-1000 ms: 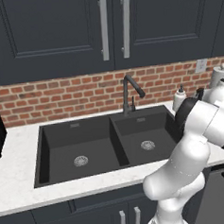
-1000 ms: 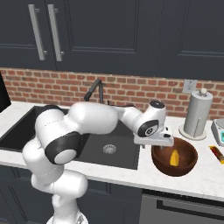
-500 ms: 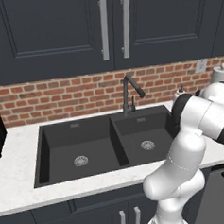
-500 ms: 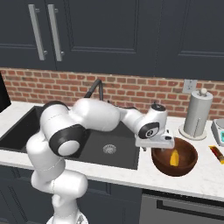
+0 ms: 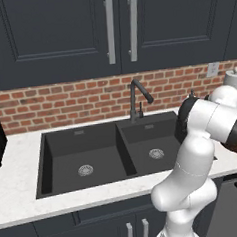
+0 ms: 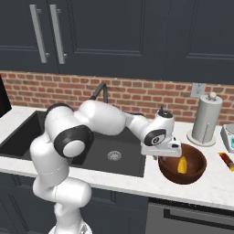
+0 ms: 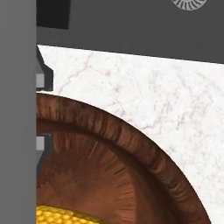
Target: Pick the corn from the sink and place it in the bowl. Then pick the bowl and place it in the microwave. Then close the microwave door and press the start button.
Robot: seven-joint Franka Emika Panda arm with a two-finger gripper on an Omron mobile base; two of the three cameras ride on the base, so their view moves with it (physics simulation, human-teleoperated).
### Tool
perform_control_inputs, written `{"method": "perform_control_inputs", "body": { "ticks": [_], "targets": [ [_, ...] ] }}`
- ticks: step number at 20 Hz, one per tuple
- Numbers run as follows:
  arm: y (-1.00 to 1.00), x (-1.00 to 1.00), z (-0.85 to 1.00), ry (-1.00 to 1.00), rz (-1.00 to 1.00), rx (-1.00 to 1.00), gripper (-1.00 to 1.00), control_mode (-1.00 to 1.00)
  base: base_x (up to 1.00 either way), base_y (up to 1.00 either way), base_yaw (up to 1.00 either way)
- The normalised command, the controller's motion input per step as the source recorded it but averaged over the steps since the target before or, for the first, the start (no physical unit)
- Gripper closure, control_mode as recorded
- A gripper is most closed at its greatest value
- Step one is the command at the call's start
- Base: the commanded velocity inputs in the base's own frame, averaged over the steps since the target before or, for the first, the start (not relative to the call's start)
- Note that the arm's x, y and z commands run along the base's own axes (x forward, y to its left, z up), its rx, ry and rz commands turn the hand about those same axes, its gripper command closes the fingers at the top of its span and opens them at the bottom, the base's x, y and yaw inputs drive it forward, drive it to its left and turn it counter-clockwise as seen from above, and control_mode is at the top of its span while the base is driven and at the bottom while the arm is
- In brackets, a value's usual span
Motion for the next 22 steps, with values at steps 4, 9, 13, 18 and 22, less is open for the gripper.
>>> {"method": "perform_control_inputs", "body": {
  "ticks": [4,9,13,18,22],
  "targets": [
    [0.0,0.0,-0.11,0.0,0.0,0.0,1.0,-1.0,0.0,0.0,0.0],
    [0.0,0.0,-0.02,0.01,0.0,0.0,1.0,-1.0,0.0,0.0,0.0],
    [0.05,-0.18,0.06,-0.02,0.02,0.0,1.0,-1.0,0.0,0.0,0.0],
    [0.12,-0.7,0.47,-0.17,0.12,-0.03,1.0,-1.0,0.0,0.0,0.0],
    [0.33,-0.59,0.45,-0.06,0.2,-0.1,1.0,-1.0,0.0,0.0,0.0]
  ]
}}
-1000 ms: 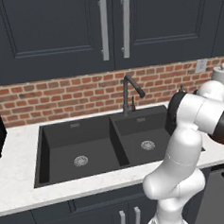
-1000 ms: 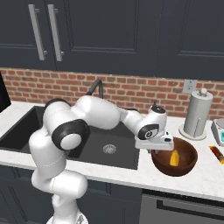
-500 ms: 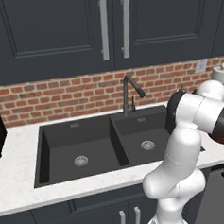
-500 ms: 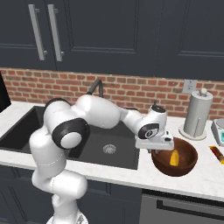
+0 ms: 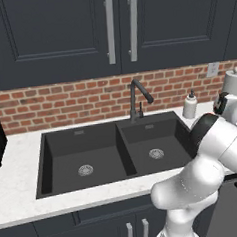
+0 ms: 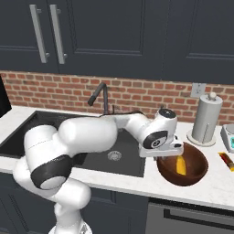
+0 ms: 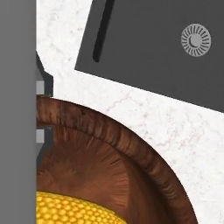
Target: Pick the corn from the sink and place it in the bowl. Then pick the bowl and place it in the microwave. Then close the microwave door and press the start button.
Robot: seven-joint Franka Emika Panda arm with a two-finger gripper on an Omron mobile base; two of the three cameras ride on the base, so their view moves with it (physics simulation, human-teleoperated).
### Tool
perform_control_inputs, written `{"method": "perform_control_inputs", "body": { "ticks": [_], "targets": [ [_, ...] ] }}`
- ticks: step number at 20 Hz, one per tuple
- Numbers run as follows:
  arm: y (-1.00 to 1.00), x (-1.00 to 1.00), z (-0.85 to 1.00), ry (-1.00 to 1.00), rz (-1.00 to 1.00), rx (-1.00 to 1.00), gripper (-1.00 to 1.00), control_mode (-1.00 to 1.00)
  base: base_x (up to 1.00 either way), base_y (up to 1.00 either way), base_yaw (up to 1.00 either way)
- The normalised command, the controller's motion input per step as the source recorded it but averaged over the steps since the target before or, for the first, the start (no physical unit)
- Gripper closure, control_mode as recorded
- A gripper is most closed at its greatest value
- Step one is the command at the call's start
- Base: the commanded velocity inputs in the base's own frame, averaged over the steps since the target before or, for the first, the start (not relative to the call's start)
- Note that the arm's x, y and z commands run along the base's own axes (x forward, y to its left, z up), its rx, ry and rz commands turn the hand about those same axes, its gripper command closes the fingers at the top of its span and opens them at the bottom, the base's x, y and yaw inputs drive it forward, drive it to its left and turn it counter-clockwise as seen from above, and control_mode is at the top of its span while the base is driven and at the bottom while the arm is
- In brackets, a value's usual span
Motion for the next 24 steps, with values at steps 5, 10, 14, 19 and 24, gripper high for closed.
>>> {"method": "perform_control_inputs", "body": {
  "ticks": [5,10,14,19,24],
  "targets": [
    [0.53,-0.53,0.51,0.0,0.29,-0.2,1.0,-1.0,0.0,0.0,0.0],
    [0.4,-0.45,0.61,0.0,0.39,-0.1,1.0,-1.0,0.0,0.0,0.0],
    [0.36,-0.45,0.38,0.0,0.37,0.01,1.0,-1.0,0.0,0.0,0.0],
    [0.61,-0.32,0.4,-0.02,0.31,0.01,1.0,-1.0,0.0,0.0,0.0],
    [0.81,-0.15,0.5,-0.01,0.31,-0.01,1.0,-1.0,0.0,0.0,0.0]
  ]
}}
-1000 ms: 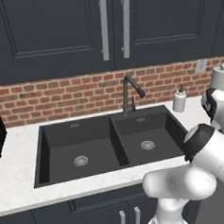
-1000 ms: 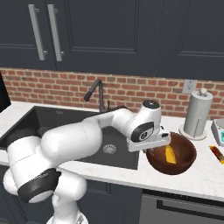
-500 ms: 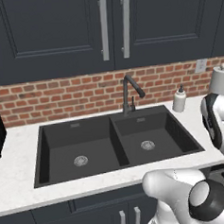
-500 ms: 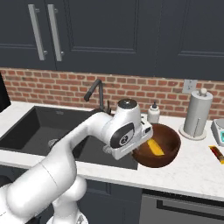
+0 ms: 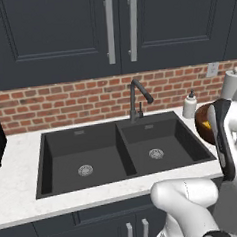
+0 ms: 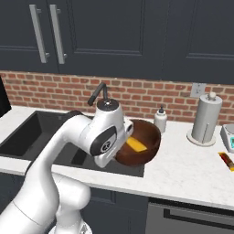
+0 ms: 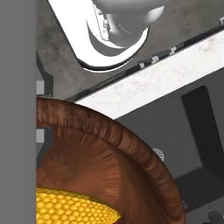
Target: Pick the corn from the sink and place it in the bowl. Then pick the bowl and place it in the microwave. Then close the microwave door and press the start button.
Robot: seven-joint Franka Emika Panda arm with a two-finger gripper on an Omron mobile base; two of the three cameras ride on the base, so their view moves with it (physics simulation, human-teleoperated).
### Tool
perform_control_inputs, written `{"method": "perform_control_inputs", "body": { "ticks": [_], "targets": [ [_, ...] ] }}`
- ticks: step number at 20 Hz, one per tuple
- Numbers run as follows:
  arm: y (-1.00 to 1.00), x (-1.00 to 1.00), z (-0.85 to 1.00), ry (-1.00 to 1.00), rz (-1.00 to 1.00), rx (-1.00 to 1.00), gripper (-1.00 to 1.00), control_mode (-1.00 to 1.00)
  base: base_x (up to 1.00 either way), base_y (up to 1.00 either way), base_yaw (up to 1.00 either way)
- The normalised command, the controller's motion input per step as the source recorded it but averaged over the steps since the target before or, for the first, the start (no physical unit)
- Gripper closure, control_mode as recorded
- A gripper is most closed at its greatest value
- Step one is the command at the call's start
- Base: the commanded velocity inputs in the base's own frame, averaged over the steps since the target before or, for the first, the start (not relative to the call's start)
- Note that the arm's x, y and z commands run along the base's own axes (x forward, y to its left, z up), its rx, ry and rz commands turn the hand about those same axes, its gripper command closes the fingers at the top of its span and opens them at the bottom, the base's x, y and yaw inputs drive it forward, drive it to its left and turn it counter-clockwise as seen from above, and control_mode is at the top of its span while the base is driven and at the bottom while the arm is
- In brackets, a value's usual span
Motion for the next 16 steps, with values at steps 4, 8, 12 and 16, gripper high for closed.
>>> {"method": "perform_control_inputs", "body": {
  "ticks": [4,8,12,16],
  "targets": [
    [0.78,-0.18,0.34,0.0,0.29,0.0,1.0,-1.0,0.0,0.0,0.0],
    [0.54,-0.25,0.31,-0.06,0.25,0.03,1.0,-1.0,0.0,0.0,0.0],
    [0.57,-0.14,0.27,-0.07,0.2,0.02,1.0,-1.0,0.0,0.0,0.0],
    [0.56,-0.07,0.36,-0.01,0.09,-0.07,1.0,-1.0,0.0,0.0,0.0]
  ]
}}
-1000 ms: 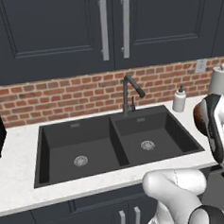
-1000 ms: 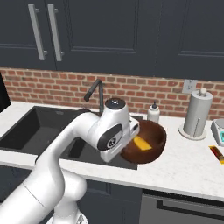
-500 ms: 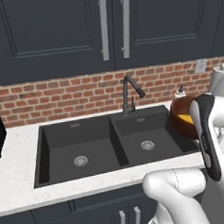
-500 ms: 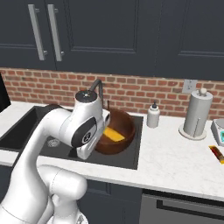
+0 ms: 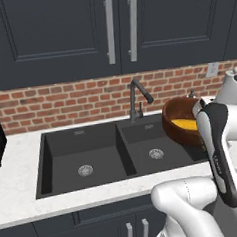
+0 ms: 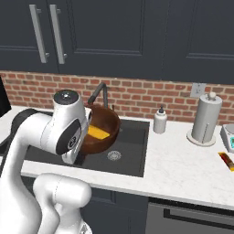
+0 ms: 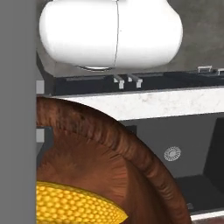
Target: Pick the corn from the sink and place it in the bowl. Then pick the bowl and place it in the microwave. Then close the microwave door and press the start button.
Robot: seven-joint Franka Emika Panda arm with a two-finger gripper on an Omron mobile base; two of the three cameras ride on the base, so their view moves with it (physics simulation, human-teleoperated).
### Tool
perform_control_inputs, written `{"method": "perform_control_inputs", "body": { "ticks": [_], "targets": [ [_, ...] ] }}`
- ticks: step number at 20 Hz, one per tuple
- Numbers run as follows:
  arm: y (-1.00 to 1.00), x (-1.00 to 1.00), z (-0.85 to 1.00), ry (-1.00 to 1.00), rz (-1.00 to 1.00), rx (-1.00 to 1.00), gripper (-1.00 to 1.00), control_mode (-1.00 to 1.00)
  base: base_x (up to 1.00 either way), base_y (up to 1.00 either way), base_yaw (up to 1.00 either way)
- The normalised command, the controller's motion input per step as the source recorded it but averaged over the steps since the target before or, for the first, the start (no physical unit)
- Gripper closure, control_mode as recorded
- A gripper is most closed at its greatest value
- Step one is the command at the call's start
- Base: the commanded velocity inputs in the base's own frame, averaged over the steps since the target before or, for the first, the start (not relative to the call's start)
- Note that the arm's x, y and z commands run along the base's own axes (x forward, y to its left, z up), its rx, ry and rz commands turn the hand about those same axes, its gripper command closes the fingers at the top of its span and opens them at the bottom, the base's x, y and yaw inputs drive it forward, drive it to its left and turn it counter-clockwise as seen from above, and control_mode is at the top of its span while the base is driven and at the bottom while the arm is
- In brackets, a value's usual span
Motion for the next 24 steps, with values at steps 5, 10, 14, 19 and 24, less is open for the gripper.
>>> {"method": "perform_control_inputs", "body": {
  "ticks": [5,10,14,19,24],
  "targets": [
    [0.54,-0.11,0.33,0.0,0.03,-0.13,1.0,-1.0,0.0,0.0,0.0],
    [0.25,-0.11,0.21,0.0,0.03,-0.04,1.0,-1.0,0.0,0.0,0.0],
    [0.03,-0.06,0.05,0.0,0.0,0.0,1.0,1.0,-0.23,0.06,0.01],
    [0.0,0.0,0.0,0.0,0.0,0.0,1.0,1.0,-0.59,0.0,0.01],
    [0.0,0.0,0.0,0.0,0.0,0.0,1.0,1.0,-0.73,-0.02,-0.05]
  ]
}}
